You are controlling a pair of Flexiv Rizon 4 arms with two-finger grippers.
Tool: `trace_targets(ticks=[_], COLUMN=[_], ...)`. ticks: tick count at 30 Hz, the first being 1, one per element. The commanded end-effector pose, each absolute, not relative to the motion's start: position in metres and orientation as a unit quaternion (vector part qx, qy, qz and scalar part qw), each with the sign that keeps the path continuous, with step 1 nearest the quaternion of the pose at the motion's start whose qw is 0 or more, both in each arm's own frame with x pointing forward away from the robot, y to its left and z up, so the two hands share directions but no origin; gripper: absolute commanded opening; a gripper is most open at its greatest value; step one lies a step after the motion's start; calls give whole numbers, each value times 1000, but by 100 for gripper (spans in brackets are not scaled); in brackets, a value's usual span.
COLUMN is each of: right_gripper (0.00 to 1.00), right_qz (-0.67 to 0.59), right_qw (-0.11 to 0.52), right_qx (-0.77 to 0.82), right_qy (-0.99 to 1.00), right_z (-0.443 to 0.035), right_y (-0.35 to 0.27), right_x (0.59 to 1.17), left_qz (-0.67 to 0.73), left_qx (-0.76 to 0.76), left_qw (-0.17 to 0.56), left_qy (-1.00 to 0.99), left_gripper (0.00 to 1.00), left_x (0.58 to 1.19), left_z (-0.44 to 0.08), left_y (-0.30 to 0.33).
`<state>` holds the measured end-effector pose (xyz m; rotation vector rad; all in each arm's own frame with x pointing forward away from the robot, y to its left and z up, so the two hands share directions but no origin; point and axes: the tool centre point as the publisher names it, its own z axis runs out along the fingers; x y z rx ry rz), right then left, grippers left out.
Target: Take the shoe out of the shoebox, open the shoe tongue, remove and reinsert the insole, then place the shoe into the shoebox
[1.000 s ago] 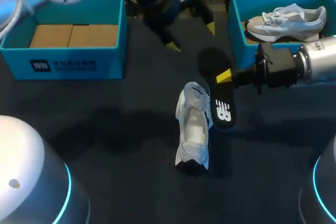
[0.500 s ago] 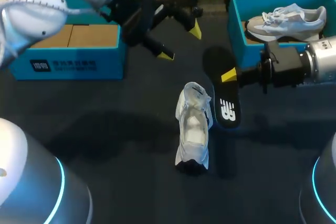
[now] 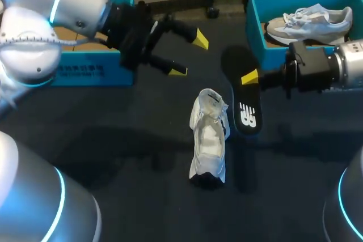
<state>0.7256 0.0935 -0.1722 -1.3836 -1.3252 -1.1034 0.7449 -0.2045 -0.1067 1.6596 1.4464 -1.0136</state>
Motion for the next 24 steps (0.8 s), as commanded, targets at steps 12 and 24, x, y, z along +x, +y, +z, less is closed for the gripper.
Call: trace_targets(ticks=[12,24], right_gripper=[0,0], right_qz=[-462,-480], right_qw=[465,458], right_qx=[-559,-558], right_qy=[-508,-499], right_z=[-158,-146], right_y=[101,112], right_x=[725,723], left_qz=[-425,-453], left_qx=[587,527], left_qw=[428,479], left_qy=[540,536], left_gripper=[100,100], left_x=[748,763], left_z=[-125,-135], left_y=[-206,-216])
